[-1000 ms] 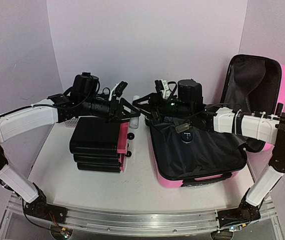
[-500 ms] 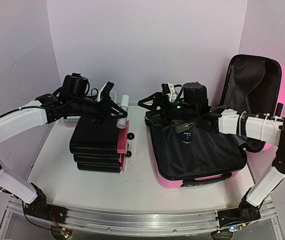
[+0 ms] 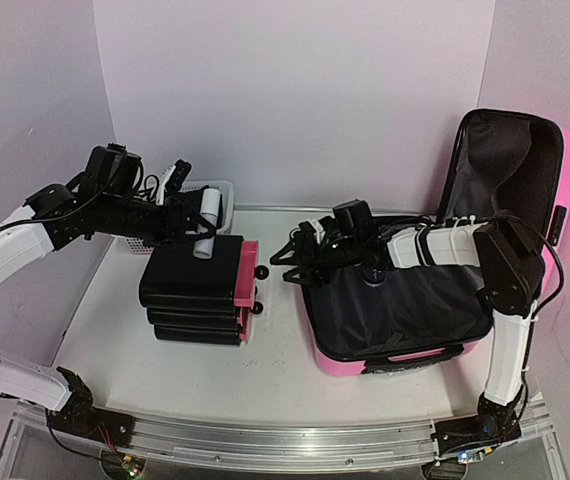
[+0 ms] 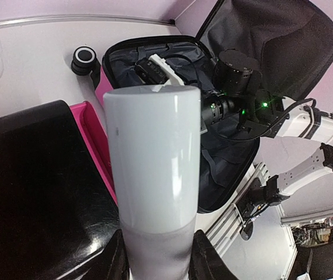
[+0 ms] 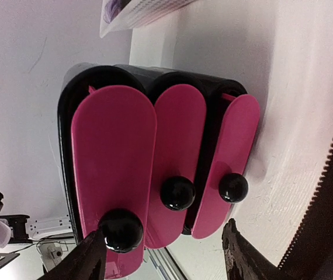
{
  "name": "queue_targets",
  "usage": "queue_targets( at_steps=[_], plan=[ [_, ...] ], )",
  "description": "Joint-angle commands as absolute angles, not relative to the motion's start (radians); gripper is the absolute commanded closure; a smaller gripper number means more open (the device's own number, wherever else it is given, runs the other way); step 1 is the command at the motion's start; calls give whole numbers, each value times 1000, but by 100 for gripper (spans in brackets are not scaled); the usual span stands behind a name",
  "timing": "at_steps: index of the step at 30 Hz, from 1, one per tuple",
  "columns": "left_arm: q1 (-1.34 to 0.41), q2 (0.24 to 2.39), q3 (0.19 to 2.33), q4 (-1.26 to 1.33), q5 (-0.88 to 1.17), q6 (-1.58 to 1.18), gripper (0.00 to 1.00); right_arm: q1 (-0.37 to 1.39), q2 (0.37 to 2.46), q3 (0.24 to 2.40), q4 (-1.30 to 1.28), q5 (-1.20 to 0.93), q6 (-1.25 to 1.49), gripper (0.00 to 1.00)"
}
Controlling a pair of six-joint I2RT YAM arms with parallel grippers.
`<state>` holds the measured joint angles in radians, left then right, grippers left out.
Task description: Open, take out, and arrange the luggage
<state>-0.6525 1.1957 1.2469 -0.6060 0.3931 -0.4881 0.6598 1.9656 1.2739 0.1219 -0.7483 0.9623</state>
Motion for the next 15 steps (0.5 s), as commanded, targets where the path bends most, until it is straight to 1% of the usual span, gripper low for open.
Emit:
queue_targets(
  at_steps=[1, 7, 12, 15],
  plan=[
    [-647, 1186, 1262, -594, 395, -462, 83, 676, 1995, 1358, 171, -822, 954, 37],
    [-647, 1204, 1273, -592, 416, -462, 83, 700, 2057, 1393, 227, -864, 995, 48],
    [-647, 1206, 1275, -592, 425, -461, 83, 713, 2049, 1367, 270, -885, 1021, 49],
    [-647, 1207, 1273, -593, 431, -462, 83, 717, 2028, 1324, 312, -888, 1043, 46]
  ],
)
